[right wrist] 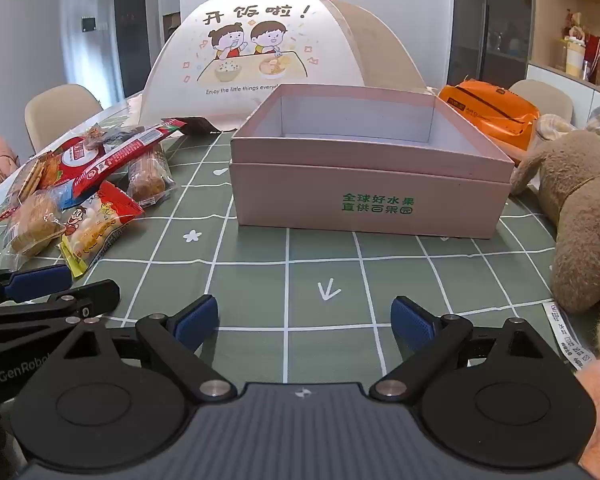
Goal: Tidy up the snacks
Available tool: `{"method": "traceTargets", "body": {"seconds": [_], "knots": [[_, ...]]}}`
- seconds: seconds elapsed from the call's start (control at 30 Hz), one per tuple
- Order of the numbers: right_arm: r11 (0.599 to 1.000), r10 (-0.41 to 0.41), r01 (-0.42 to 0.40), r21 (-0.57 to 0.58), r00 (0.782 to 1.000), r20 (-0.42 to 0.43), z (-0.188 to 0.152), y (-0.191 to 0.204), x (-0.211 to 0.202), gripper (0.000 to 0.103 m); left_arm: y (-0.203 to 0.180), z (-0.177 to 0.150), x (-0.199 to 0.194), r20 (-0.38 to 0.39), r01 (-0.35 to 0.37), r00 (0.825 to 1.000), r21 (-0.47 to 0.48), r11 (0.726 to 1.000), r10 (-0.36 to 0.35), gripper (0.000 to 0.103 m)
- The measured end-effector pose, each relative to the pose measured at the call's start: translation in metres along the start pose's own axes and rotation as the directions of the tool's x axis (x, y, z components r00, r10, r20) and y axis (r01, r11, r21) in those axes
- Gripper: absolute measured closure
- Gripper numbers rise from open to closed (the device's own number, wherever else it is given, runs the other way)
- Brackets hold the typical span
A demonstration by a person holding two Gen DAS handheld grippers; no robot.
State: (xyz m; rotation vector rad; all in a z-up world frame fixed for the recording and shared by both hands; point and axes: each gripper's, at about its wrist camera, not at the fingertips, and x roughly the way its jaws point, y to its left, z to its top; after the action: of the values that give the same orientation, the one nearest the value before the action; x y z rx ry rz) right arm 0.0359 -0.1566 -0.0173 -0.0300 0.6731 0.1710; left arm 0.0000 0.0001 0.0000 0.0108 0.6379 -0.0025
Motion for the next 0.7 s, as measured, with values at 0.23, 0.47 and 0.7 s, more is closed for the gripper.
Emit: {"method": "traceTargets", "body": {"seconds": [0.23, 0.47, 0.7], "knots": [[1.000, -0.001, 0.001, -0.002, 1.000, 0.002, 0.0001, 0.0001, 0.0001, 0.009, -0.0001, 0.0000, 0.0000, 0.000, -0.001, 1.000, 0.002, 1.000, 0.001, 0.053], [1.000, -0.002, 0.002, -0.003, 1.000, 0.002, 0.0002, 0.0003, 0.0002, 0.009, 0.0003, -0.0005, 0.0010, 0.001, -0.002, 1.000, 0.002, 1.000, 0.002, 0.053], [1.000, -0.002, 0.002, -0.003, 1.000, 0.003, 0.0003, 0.0001, 0.0003, 0.009, 0.0008, -0.0011, 0.0018, 0.001, -0.002, 1.000, 0.002, 1.000, 0.002, 0.052]]}}
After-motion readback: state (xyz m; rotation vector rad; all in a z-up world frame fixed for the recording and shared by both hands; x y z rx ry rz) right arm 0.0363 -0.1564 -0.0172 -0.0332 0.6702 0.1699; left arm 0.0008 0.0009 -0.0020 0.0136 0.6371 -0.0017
